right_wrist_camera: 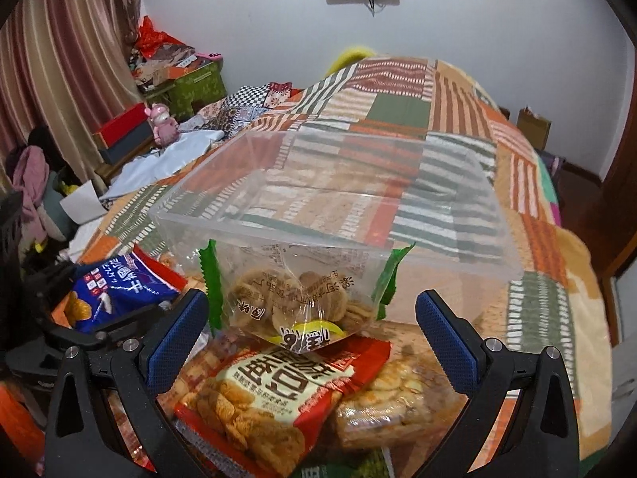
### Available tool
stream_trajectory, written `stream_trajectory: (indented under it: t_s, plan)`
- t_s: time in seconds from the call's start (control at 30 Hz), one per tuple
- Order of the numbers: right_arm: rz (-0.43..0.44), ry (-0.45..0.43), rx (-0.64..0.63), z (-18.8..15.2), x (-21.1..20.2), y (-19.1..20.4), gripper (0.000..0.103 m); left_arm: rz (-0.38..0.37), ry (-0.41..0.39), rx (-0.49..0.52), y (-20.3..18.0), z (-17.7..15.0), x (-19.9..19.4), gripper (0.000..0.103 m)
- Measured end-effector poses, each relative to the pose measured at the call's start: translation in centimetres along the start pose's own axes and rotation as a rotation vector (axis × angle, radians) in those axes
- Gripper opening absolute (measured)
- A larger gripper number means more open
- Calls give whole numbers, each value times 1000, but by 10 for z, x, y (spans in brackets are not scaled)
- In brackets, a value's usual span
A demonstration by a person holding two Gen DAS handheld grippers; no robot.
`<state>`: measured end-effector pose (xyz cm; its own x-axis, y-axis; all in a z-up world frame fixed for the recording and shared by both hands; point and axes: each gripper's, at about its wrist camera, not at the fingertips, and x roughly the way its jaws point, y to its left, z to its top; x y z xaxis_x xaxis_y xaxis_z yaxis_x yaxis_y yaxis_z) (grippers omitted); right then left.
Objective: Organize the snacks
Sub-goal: 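Grasp the blue biscuit bag with the left gripper while the right grasps the green-clipped clear bag, then lift both held bags and carry them over the clear plastic box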
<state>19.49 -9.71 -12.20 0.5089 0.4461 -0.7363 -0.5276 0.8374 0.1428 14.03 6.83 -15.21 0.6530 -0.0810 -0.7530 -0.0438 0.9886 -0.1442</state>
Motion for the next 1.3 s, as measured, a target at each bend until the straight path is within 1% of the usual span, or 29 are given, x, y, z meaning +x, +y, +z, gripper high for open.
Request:
stream_trajectory:
  t_s: [0.03, 0.1, 0.17, 0.37, 0.57, 0.6, 0.67, 0.73, 0.77, 0.8, 1.07, 1.3]
  plan:
    - [10, 6, 7, 0, 2, 0, 103, -5, 8, -5, 0, 0, 3, 84]
    - [31, 18, 24, 2, 5, -1, 103, -7, -1, -7, 1, 0, 2, 82]
    - [44, 26, 33, 2, 7, -1, 103, -10, -8, -2, 0, -1, 1, 78]
    - [38, 33, 14, 4, 11, 4, 103, -15, -18, -2, 0, -2, 0, 73]
    - [50, 30, 5, 6, 14, 4, 103, -11, -37, 10, -2, -4, -6, 70]
    - [55, 29, 5, 6, 13, 4, 99, -11, -39, 10, -2, -5, -7, 70]
    - [54, 27, 4, 6, 13, 4, 96, -11, -44, 10, -2, -5, -9, 70]
    - [44, 27, -5, 5, 13, 5, 86, -11, -47, 11, -3, -5, -11, 69]
    - [44, 34, -12, 5, 14, 5, 79, -10, -51, 13, -3, -5, -12, 69]
    - [44, 32, -13, 4, 14, 5, 76, -9, -54, 15, -4, -4, -14, 69]
    - [50, 18, -13, -1, 6, 6, 66, 5, -90, 35, -8, -4, -27, 66]
    - [45, -27, -24, -2, -15, 9, 64, 10, -125, 31, -10, 2, -44, 65]
